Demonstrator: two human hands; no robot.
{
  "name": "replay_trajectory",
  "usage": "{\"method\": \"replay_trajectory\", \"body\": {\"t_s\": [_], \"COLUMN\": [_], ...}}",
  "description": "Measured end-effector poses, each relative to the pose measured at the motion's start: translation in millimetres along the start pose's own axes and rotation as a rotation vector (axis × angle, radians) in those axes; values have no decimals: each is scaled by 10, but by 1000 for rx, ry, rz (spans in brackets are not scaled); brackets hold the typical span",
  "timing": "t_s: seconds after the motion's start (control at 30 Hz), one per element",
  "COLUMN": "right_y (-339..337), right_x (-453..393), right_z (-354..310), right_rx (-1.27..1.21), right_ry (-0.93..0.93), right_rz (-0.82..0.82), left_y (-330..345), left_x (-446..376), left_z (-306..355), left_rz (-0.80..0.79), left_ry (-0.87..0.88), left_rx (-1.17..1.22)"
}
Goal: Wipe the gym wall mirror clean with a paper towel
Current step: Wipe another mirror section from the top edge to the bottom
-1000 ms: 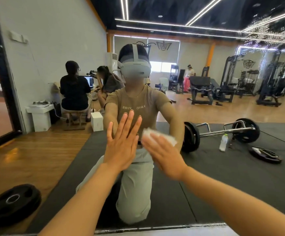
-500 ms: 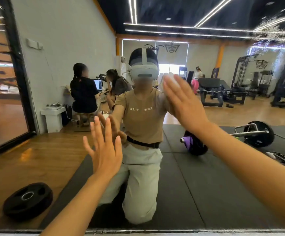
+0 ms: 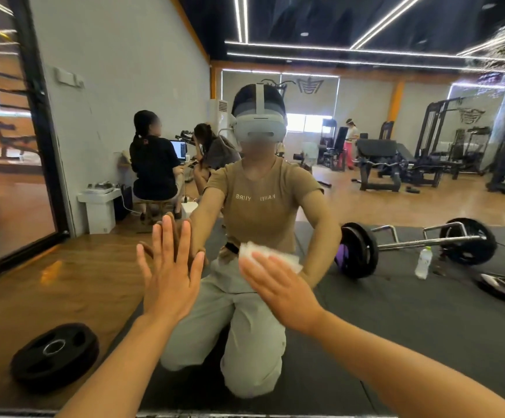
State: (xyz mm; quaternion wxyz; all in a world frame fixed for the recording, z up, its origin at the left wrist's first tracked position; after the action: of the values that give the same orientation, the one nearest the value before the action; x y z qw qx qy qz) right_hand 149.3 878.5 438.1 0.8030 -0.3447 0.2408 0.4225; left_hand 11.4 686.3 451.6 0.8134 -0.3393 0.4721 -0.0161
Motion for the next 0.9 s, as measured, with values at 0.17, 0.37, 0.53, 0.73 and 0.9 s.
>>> {"method": "replay_trajectory", "body": {"t_s": [0.17,0.37,0.53,0.73,0.9], "right_y": [113,-324,-883,-753,-219], "right_x": [407,-70,-698,-1064,-552], "right_z": [-206,523,1551,1271,110], "right_rx": [173,60,50,-122,-165], "right_ry": [-364,-228,291,681,159], "right_rz": [-151,-8,119,238,52], "left_y": [-36,-69,-56,-16,-23], "left_x": [-1,33,40,40,31], "left_z": [3,-98,-127,-126,-151], "left_rz": [-3,4,35,54,67], "left_ry": [25,89,118,131,163], "left_rx": [-43,-108,-141,-136,-116]}}
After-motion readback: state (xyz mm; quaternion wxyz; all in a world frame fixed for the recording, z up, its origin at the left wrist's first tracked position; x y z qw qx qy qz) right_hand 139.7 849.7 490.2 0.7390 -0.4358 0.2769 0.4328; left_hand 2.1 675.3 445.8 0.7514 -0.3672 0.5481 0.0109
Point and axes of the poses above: each hand's wrist, its own x-axis away from the middle knuckle, its own y-axis out of the palm, z = x × y, the point moved 2 cm from there along -x, towards the middle knuckle, and after that the axes turned 6 degrees about x, right-handed, at the moved point
